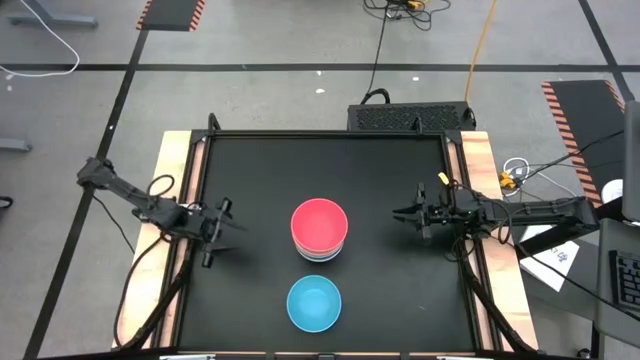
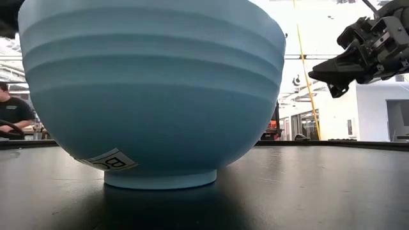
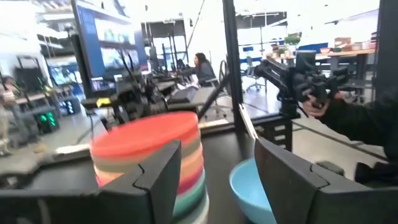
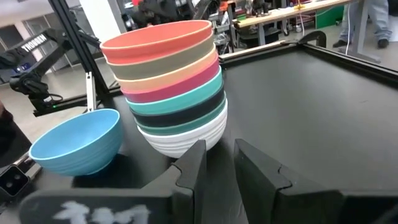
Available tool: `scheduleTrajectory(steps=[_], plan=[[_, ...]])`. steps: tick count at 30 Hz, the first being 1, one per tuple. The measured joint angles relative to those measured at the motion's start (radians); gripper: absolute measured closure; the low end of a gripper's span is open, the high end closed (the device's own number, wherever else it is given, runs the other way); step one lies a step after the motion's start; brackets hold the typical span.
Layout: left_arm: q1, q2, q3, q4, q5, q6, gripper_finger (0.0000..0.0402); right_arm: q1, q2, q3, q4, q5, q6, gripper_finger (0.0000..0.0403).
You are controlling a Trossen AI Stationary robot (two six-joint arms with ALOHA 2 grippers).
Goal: Nest bowls inside each other
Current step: Stack the blue bowl on the red bowl
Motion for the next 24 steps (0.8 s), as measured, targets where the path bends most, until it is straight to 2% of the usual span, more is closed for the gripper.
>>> scheduleTrajectory(steps=[9,13,16,20,24], plan=[[0.0,0.281,0.281,-0.044,0.01,0.045,0.0192,0.0,0.0,0.0,0.0,0.0,-0.004,0.033],[0.0,0.452,0.391,-0.186,-0.045,-0.09,0.0192,0.0,0.0,-0.001,0.0,0.0,-0.003,0.033],[-0.005,0.58,0.461,-0.3,-0.049,-0.213,0.0192,0.0,0.0,-0.001,-0.012,0.0,0.0,0.0329],[-0.035,0.7,0.54,-0.345,-0.055,-0.281,0.0192,0.0,0.0,-0.001,-0.029,0.0,0.0,0.0329],[-0.081,0.753,0.585,-0.354,-0.06,-0.338,0.0192,0.0,0.0,-0.001,-0.038,-0.001,0.0,0.0329]])
